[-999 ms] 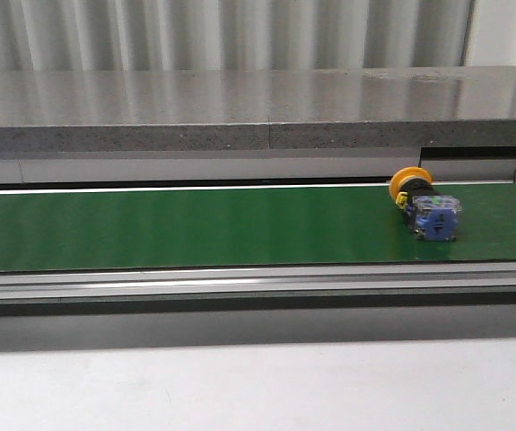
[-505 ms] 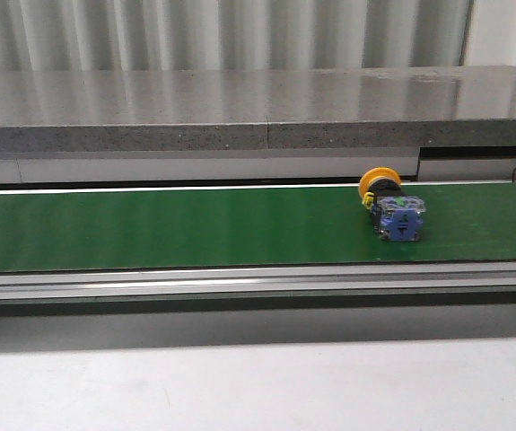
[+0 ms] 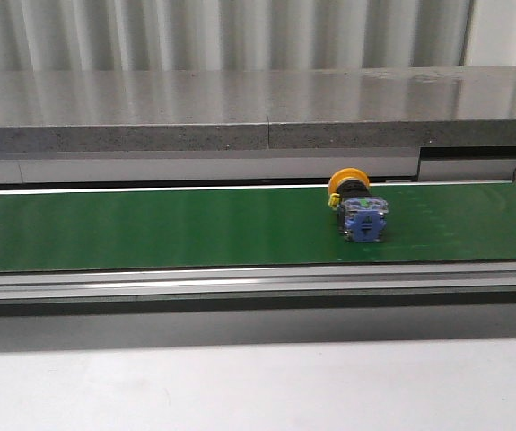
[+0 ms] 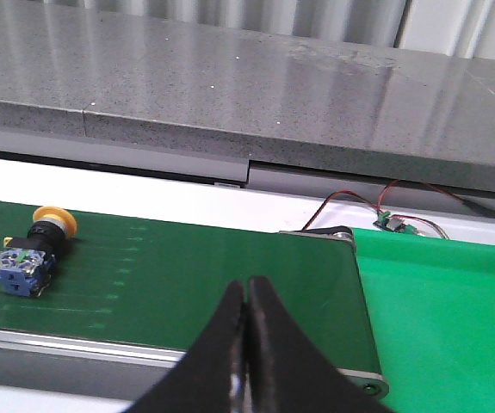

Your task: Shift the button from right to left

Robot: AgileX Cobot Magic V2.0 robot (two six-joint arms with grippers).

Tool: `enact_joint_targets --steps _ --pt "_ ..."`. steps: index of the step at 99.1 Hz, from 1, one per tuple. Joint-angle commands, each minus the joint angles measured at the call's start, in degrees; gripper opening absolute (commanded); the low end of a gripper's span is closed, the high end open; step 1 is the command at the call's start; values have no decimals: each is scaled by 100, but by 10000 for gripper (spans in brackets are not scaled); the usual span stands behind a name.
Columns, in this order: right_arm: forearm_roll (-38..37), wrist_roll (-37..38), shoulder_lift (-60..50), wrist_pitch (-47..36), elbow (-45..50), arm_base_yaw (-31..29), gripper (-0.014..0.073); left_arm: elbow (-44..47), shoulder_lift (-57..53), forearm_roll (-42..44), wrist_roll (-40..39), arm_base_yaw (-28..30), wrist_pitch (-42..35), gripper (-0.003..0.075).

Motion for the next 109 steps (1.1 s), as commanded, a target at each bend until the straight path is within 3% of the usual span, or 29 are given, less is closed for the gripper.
enact_joint_targets --steps 1,6,13,20,36,57,89,109 --pt "51 -53 68 -475 -150 15 -66 -379 412 -16 10 -45 -169 282" --pt "51 -53 68 -475 -150 15 -66 -404 537 -16 10 -45 -142 438" --pt "51 -53 68 -475 -150 15 -66 -404 633 -16 10 -45 -249 586" --pt "51 -53 68 -475 -150 15 -66 -404 682 39 10 -45 -332 640" --pt "51 -53 68 -475 -150 15 -66 -393 692 265 10 -45 -549 639" --pt "51 -53 68 -475 -150 15 -66 -421 769 -72 10 -45 -1014 638" --pt "51 -53 68 -475 -150 15 -66 -1491 2288 -1053 10 -45 360 638" --pt "51 -53 68 -475 -150 15 -66 -2243 3323 -1638 23 -45 651 638"
